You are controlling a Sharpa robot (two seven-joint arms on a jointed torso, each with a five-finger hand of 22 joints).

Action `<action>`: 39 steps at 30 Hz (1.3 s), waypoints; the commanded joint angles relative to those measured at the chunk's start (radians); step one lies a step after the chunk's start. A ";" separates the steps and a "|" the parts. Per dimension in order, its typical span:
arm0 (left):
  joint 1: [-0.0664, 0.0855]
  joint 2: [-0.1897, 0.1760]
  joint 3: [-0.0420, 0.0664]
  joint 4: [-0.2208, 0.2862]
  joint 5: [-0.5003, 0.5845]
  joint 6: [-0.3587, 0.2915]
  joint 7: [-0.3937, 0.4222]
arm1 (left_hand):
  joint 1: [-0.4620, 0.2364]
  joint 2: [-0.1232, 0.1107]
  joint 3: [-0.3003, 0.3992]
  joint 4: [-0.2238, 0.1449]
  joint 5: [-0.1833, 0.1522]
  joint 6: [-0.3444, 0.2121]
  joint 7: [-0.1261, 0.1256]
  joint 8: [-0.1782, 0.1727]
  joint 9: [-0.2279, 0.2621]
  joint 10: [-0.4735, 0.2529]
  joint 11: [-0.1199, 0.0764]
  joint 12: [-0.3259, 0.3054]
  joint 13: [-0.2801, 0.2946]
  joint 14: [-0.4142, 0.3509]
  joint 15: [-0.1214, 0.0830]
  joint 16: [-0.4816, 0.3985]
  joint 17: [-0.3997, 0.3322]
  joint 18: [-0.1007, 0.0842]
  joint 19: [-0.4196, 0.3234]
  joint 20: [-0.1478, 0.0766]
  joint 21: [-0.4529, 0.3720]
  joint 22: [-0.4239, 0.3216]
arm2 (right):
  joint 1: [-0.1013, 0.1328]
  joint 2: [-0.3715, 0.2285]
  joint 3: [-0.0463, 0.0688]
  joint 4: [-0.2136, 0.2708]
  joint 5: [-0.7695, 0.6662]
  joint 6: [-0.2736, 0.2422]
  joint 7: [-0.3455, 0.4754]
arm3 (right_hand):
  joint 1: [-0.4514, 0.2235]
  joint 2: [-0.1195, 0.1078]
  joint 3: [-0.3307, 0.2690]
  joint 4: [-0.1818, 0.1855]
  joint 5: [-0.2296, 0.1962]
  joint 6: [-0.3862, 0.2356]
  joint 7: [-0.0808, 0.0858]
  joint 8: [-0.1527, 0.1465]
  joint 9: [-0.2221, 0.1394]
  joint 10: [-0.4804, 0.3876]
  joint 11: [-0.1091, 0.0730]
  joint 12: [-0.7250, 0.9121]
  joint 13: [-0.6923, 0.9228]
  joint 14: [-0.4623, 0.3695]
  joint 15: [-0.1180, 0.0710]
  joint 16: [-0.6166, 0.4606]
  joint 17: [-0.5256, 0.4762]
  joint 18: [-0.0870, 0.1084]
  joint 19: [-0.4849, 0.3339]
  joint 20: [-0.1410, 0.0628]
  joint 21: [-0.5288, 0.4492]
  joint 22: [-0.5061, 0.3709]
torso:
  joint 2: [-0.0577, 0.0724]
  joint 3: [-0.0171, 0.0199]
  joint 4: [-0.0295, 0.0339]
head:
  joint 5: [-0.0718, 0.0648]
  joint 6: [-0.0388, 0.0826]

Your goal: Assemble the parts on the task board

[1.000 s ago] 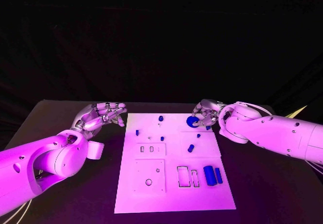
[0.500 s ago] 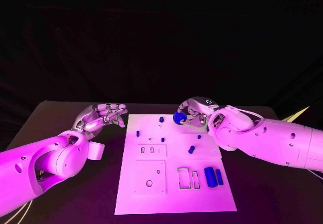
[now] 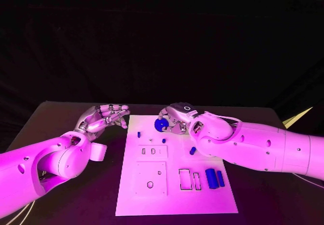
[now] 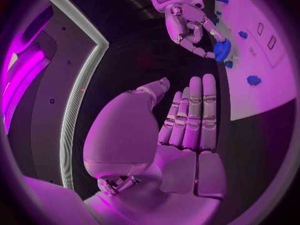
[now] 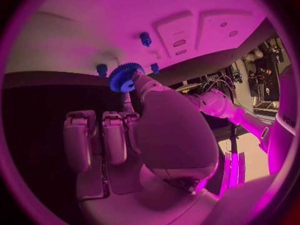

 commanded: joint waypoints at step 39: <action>0.001 0.004 0.001 -0.001 0.001 0.008 -0.006 | -0.024 -0.003 0.049 -0.004 0.010 -0.012 0.000 -0.020 0.018 -0.012 -0.002 -0.007 0.013 -0.011 -0.002 0.018 0.018 0.013 -0.015 -0.003 0.025 0.021 | -0.037 0.081 -0.002 -0.102 -0.072 0.002 -0.073 | -0.054 0.010 0.094 -0.016 0.013 0.081 0.000 0.025 0.034 0.116 -0.009 0.016 0.275 0.103 -0.010 0.014 0.279 -0.036 0.106 -0.008 0.042 0.274 | 0.001 0.0018 -0.0003 | 0.009 -0.010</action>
